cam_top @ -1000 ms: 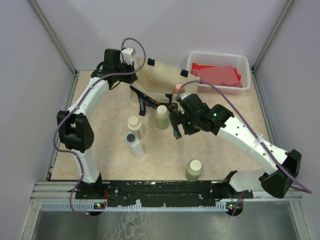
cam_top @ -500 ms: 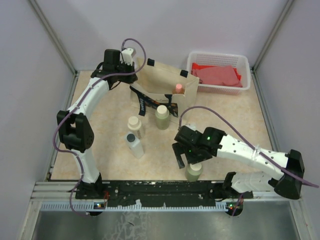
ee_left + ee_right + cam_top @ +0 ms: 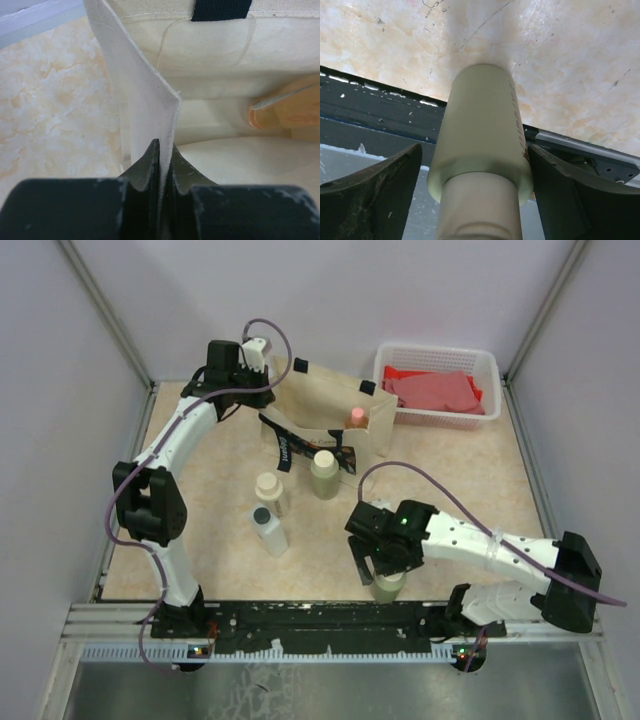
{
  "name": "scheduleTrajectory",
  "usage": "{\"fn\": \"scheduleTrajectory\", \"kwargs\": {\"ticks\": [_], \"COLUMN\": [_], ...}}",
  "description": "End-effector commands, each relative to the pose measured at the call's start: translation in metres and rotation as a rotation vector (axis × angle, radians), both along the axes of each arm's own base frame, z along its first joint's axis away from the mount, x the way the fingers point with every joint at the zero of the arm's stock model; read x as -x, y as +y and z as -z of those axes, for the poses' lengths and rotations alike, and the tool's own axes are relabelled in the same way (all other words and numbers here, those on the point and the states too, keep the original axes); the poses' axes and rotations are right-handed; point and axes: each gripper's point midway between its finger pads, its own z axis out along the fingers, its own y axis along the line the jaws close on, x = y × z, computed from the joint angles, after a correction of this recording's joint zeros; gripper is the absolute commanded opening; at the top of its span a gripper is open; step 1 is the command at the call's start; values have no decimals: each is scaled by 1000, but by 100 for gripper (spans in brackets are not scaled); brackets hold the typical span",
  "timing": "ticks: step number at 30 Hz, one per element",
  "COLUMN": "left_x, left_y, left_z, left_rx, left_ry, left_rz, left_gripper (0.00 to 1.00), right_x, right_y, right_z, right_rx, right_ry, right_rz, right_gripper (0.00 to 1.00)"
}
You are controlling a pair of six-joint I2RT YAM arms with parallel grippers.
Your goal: Place the personal care products into the canvas bag
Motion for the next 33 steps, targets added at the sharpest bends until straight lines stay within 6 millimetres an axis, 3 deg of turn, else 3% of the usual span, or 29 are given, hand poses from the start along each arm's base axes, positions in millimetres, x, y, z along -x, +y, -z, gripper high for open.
{"fn": "scheduleTrajectory", "kwargs": {"ticks": [1,6,13,18,22,27,33], "left_x": [9,10,10,10,11,12,14], "left_y": [-3,-3,-3,-3,-4,-5,-4], "left_z": [-6,-5,-3,-4,-5,-8,-10], "left_rx": [13,13,15,18,22,29,31], "left_ry": [-3,0,3,3,3,0,-6], "left_rz": [26,26,25,24,27,29,25], "left_gripper": [0,0,0,0,0,0,0], "right_x": [0,1,0,-19,-48,-87,-137], "right_y": [7,6,0,2,17,43,57], "right_z": [2,-1,-18,-40,-73,-128,-179], "right_rx": [-8,12,49,98,94,-18,-131], "right_ry": [1,16,10,-62,-184,-330,-481], "right_rz": [-30,-53,-72,-87,-87,-71,-42], "right_gripper": [81,62,25,9,7,1,0]}}
